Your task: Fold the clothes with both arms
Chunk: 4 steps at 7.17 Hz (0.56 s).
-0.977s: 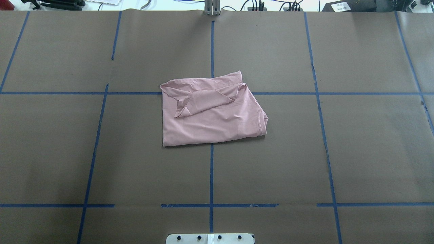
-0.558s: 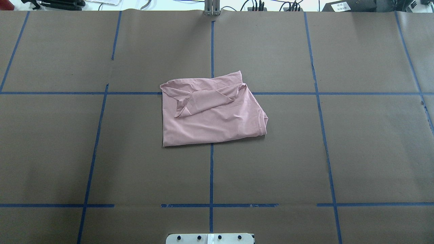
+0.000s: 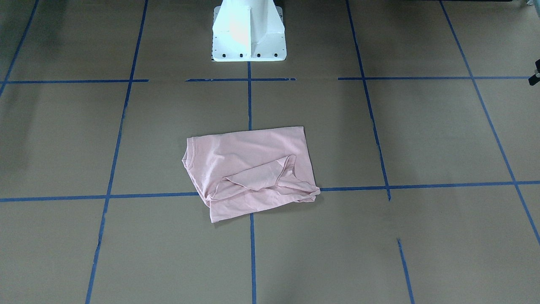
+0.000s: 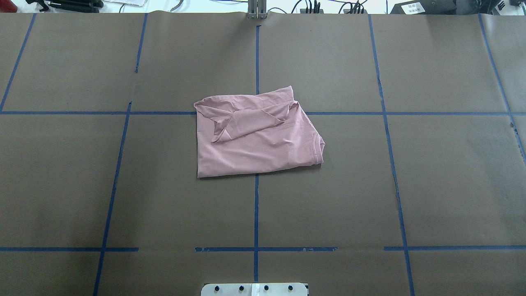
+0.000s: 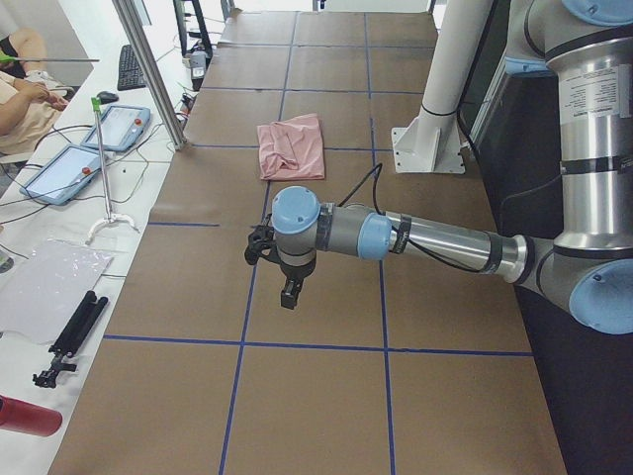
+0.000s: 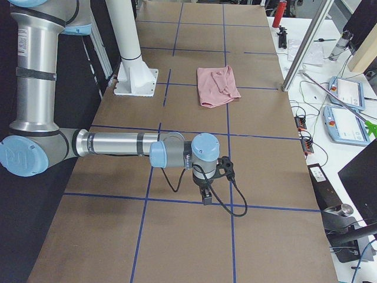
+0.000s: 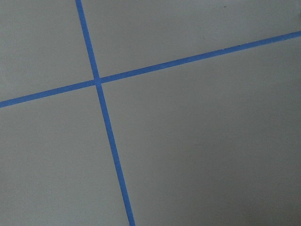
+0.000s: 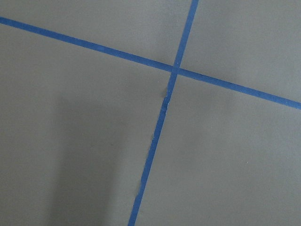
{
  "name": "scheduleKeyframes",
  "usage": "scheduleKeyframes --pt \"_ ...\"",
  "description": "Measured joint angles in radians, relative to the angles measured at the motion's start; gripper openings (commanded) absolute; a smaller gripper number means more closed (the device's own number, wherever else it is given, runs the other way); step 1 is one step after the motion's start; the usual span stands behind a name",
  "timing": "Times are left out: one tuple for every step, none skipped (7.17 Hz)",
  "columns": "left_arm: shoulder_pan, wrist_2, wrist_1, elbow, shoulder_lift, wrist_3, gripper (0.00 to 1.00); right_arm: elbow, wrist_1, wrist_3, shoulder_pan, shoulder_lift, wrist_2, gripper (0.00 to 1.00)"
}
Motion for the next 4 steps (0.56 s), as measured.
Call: scheduleKeyframes --pt "0.0 -0.002 -0.001 0.002 -0.006 0.001 1.0 0.018 0.001 0.001 0.001 -0.009 0.006 1.0" --pt "0.0 -0.003 -0.002 0.0 -0.009 0.001 1.0 0.03 0.0 0.001 0.001 -0.015 0.008 1.0" --pt "0.0 -0.003 -0.002 -0.01 -0.01 0.002 1.0 0.034 0.0 0.0 0.001 -0.019 0.008 1.0" --pt "0.0 0.0 -0.001 -0.031 -0.011 0.002 1.0 0.034 0.0 0.0 0.001 -0.018 0.008 1.0"
